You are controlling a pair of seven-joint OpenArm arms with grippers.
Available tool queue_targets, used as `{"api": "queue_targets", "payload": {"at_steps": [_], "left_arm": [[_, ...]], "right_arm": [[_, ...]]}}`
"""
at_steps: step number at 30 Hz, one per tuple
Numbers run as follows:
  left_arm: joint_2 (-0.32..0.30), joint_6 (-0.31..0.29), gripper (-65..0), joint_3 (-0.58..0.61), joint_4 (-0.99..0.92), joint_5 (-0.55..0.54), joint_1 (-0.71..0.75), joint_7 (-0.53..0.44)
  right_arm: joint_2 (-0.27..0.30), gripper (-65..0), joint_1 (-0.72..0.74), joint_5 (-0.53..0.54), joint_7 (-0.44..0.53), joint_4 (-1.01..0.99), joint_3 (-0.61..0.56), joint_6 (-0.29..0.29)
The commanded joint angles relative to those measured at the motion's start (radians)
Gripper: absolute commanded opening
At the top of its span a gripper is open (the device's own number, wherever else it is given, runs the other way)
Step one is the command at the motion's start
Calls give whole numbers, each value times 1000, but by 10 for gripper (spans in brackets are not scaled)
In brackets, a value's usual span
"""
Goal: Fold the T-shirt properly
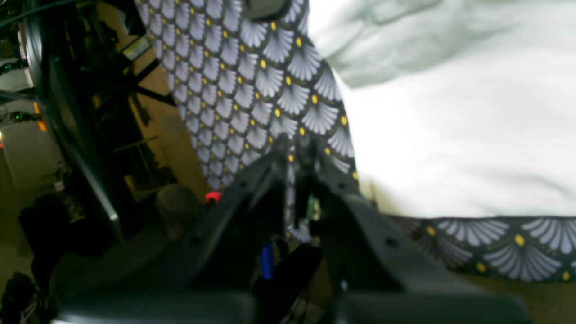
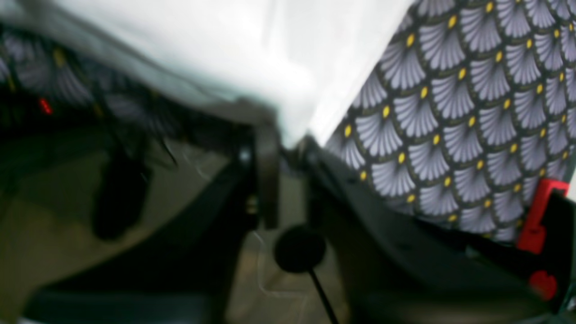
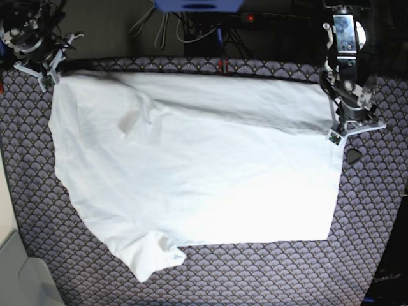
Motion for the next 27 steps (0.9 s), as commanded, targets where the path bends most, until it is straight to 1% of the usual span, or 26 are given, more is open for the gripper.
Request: {"api": "queue_targets", "payload": {"at_steps": [1,3,5,9,18,23,27], "left_arm": [[-9,7,-641,-3,18,14,-9,-7],[-9,7,-641,-3,18,14,-9,-7],[-9,7,-641,-2,18,14,-9,-7],[-9,7,-641,-8,18,14,-10,-7],[-9,5,-636,-9,96,12,-15,1],[-6,5,-636,-6,111,12,-53,0],[-8,5,-636,-9,115,12,-58,-5]], "right_arm": [[17,-490,-17,5,7,17,-7,-8],[21,-430,-35,5,17,17,-24,-8],[20,-403,-37,5,18,17,-21,-8],[23,-403,-35,4,10,17,-10,-8],[24,-398,-34,2,18,17,151,-8],[64,-398,7,2,10,17,206,-8],[89,-398,57,2,10,17,203,-8]]}}
